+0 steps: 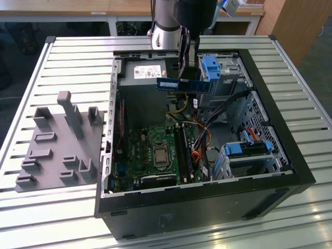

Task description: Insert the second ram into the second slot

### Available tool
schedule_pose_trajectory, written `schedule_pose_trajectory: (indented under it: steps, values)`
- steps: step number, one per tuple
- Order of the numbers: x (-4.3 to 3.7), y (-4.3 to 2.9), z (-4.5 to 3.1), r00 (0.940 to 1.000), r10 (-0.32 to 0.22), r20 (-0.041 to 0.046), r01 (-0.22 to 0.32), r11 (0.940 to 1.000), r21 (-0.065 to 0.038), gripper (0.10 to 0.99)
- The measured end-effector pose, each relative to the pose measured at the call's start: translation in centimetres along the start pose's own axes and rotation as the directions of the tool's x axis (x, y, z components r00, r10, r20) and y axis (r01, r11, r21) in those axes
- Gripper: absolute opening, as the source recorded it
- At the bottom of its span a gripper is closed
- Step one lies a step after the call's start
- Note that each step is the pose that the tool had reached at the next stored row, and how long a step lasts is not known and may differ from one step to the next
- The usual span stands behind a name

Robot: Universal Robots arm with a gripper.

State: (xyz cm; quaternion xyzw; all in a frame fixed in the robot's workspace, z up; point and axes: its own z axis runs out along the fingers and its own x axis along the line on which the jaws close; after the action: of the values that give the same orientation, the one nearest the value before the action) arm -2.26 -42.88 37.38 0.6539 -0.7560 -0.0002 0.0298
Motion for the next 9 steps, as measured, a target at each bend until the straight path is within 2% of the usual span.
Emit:
schedule_pose_trajectory:
  steps: [9]
  values:
    - [0.0,0.0,0.0,0.9996,0.027,0.0008,-0.027,0.9996,-0.001,0.137]
